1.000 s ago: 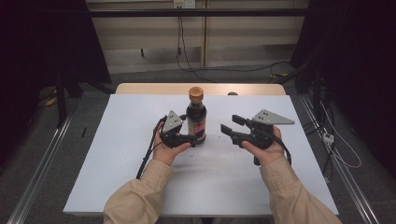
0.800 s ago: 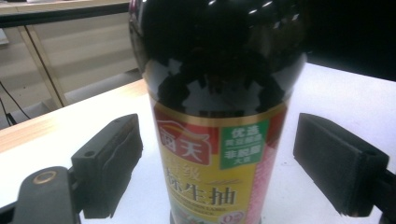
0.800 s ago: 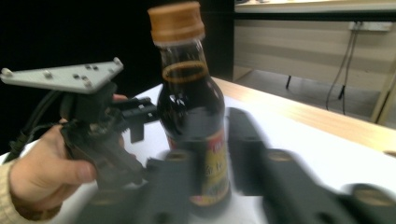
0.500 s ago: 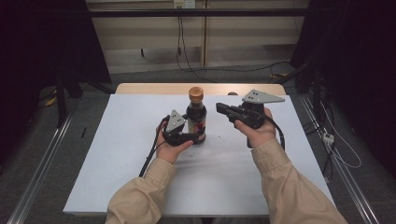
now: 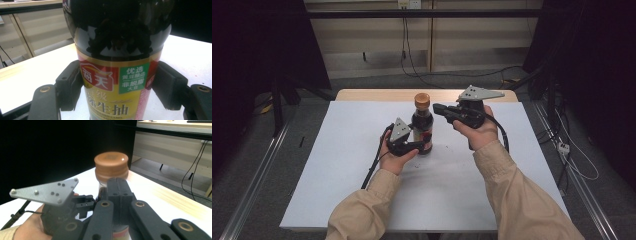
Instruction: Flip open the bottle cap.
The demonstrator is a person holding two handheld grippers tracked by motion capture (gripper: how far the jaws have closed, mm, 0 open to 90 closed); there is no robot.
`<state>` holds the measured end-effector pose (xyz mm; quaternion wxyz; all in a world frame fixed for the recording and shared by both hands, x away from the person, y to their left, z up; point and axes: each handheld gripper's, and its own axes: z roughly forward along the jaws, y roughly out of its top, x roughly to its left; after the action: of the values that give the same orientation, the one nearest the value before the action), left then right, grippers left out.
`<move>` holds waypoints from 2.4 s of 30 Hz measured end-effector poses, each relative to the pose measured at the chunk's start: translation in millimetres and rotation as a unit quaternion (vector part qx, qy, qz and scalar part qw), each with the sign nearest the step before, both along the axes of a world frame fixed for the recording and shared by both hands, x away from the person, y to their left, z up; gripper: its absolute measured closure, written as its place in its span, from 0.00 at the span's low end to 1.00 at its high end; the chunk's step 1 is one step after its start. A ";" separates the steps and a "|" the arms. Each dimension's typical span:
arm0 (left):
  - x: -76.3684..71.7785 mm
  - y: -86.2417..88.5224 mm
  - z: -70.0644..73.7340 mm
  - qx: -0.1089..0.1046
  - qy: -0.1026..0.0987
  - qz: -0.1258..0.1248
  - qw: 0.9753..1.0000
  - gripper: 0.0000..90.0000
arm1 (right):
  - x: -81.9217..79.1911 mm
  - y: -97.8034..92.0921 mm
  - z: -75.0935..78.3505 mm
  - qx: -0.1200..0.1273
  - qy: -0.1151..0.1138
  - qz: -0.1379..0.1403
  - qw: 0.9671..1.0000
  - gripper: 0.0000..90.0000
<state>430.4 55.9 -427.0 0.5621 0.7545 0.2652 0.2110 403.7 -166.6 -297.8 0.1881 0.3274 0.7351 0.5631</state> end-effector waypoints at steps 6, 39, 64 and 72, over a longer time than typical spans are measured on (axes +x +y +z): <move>-0.3 -0.2 -0.6 0.004 -0.002 0.000 1.000 0.33 | 4.7 5.3 2.7 -0.022 0.005 0.000 1.000 1.00; 0.2 -2.1 -3.1 0.009 0.012 0.009 1.000 0.34 | 12.2 15.2 15.1 -0.052 0.005 0.005 0.999 1.00; -1.4 -4.2 -6.3 0.000 0.026 0.014 1.000 0.34 | 2.3 8.0 18.4 -0.032 -0.009 -0.007 0.999 1.00; -1.9 -4.6 -7.0 -0.001 0.026 0.015 1.000 0.34 | 3.3 9.7 9.6 -0.037 -0.002 -0.002 0.999 1.00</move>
<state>428.5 51.4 -434.0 0.5525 0.7550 0.2912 0.1996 407.0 -156.8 -288.1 0.2026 0.3206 0.7542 0.5360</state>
